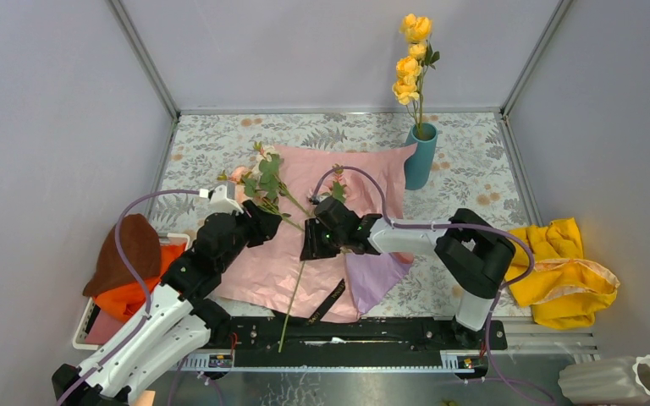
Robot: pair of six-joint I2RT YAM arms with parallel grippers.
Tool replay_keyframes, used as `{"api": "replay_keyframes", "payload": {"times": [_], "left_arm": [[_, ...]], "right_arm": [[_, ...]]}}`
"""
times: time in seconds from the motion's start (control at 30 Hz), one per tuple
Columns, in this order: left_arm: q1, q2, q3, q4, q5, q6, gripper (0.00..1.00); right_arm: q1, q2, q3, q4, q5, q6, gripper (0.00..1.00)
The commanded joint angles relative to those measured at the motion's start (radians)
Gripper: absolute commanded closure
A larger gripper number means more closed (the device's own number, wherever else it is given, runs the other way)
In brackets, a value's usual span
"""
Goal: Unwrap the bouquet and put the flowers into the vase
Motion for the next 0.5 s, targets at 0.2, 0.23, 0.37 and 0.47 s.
{"api": "replay_keyframes", "payload": {"times": [0.2,0.23,0.37,0.47], "left_arm": [[-0.001,0.011,-0.036,0.037,-0.032,-0.02,0.47],[-0.001,0.013,-0.036,0.038,-0.031,-0.022,0.46],[-0.001,0.015,-0.038,0.041,-0.036,-0.025,0.46],[-0.001,0.018,-0.04,0.042,-0.039,-0.028,0.45]], "right_arm": [[0.011,0.08,-0.015,0.137,-0.066,0.054,0.72],[0.011,0.086,-0.016,0.14,-0.064,0.057,0.74],[0.011,0.099,-0.023,0.158,-0.057,0.068,0.77],[0.011,0.107,-0.021,0.156,-0.048,0.068,0.87]]}}
